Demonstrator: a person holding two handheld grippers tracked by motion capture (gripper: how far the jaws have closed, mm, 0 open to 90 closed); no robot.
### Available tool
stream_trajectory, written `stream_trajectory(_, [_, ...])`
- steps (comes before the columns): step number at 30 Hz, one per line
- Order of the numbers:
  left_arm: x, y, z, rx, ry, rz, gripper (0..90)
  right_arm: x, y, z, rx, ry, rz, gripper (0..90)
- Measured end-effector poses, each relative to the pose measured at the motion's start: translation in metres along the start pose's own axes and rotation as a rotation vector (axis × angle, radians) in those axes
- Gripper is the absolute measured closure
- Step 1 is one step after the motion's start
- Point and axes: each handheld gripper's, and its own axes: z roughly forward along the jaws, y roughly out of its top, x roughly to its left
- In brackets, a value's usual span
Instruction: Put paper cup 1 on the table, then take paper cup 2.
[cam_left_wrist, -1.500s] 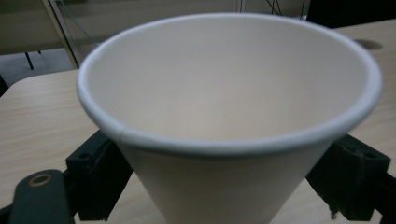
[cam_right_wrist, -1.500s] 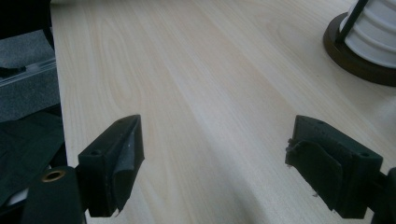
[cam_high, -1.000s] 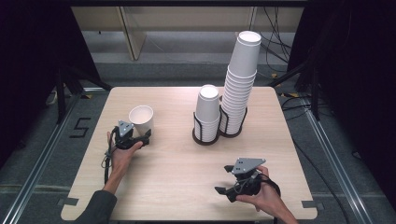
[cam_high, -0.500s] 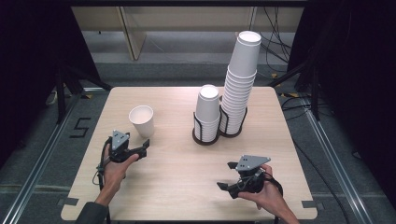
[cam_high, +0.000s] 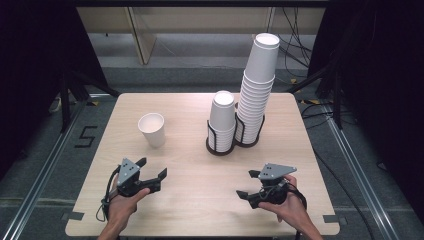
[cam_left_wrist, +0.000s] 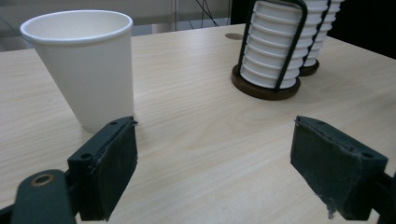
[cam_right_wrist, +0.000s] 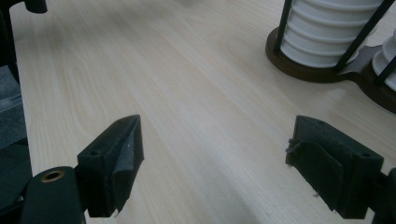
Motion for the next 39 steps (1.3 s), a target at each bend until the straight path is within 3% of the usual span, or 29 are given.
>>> stream_trajectory(9, [-0.012,-0.012,-0.01,0.002,-0.058,-0.014,14.4,-0.001,-0.002,0.001,0.003,-0.006,-0.006,18.2])
stream_trajectory(16, [-0.027,-0.015,-0.014,-0.011,-0.088,0.023,14.4,0.0,-0.002,-0.003,-0.002,-0.007,0.021,18.1])
stream_trajectory(19, [-0.033,-0.018,-0.016,-0.027,-0.102,0.041,14.4,-0.005,-0.001,-0.007,-0.031,-0.038,0.022,18.0])
stream_trajectory(22, [-0.036,-0.02,-0.019,-0.02,-0.106,0.049,14.4,-0.009,0.001,-0.011,-0.054,-0.072,0.057,17.9])
stream_trajectory(26, [-0.04,-0.021,-0.02,-0.038,-0.12,0.045,14.4,-0.018,0.005,-0.02,-0.095,-0.125,0.071,17.6])
stream_trajectory(27, [-0.04,-0.021,-0.022,-0.023,-0.116,0.053,14.4,-0.018,0.007,-0.022,-0.097,-0.123,0.105,17.6])
stream_trajectory(29, [-0.042,-0.023,-0.023,-0.025,-0.117,0.054,14.4,-0.024,0.01,-0.026,-0.125,-0.164,0.103,17.5])
stream_trajectory(31, [-0.043,-0.023,-0.024,-0.02,-0.121,0.058,14.4,-0.026,0.014,-0.031,-0.137,-0.171,0.145,17.3])
stream_trajectory(39, [-0.046,-0.026,-0.024,-0.022,-0.137,0.061,14.4,-0.042,0.042,-0.054,-0.232,-0.218,0.114,17.1])
